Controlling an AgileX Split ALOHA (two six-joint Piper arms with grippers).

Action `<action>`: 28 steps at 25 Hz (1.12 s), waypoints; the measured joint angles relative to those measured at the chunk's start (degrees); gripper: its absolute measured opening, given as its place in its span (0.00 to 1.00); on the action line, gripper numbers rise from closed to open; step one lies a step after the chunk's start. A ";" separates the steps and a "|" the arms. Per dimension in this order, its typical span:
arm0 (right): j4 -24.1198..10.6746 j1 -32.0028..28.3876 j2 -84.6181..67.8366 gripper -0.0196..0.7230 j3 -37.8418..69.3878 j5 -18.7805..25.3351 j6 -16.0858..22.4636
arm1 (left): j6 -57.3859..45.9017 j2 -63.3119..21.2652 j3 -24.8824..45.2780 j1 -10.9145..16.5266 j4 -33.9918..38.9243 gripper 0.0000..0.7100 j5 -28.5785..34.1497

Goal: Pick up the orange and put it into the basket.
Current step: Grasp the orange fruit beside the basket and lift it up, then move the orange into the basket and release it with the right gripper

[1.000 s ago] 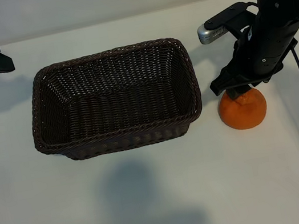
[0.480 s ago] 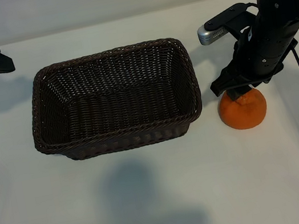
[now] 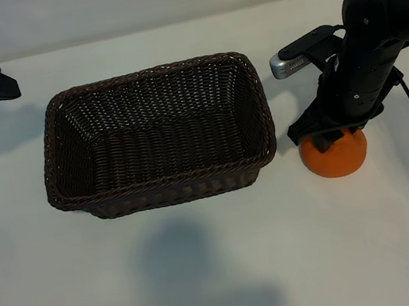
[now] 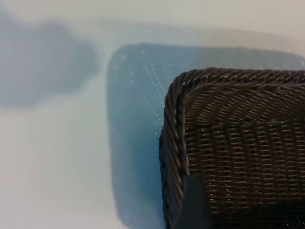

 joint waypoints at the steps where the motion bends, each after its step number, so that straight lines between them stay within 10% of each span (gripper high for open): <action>1: 0.00 0.00 0.00 0.53 0.00 0.00 0.00 | 0.06 0.00 0.00 0.00 0.00 0.83 0.00; 6: 0.06 0.00 0.00 0.16 0.00 0.00 0.06 | 0.13 0.00 0.00 0.00 0.00 0.83 0.22; 28: 0.13 0.00 -12.87 0.15 0.00 1.32 0.45 | 0.96 0.00 0.00 0.00 0.00 0.74 -0.07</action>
